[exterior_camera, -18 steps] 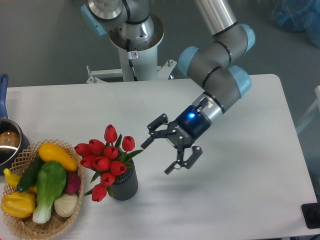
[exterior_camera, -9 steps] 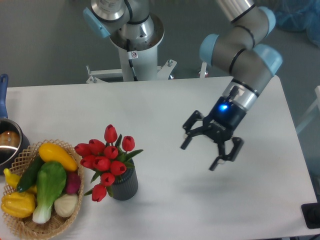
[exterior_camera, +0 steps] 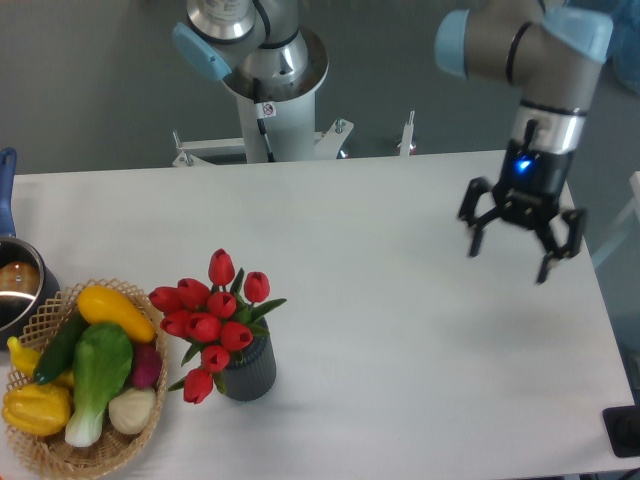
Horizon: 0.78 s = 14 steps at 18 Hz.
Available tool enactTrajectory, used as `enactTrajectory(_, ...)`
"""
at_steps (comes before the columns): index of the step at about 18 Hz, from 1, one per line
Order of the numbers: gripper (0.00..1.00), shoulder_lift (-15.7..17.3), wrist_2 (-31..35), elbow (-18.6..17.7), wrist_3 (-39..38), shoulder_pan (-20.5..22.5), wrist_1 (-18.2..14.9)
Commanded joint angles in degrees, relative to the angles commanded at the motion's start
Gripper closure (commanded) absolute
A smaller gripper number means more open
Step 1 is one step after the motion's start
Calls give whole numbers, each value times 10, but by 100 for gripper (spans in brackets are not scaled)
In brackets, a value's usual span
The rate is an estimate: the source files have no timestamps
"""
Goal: Insert the flowers into the vase
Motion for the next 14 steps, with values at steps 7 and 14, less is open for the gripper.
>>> enactTrajectory(7, 0, 75, 95, -3, 89, 78, -107)
enactTrajectory(14, 0, 149, 94, -7, 185, 178, -243)
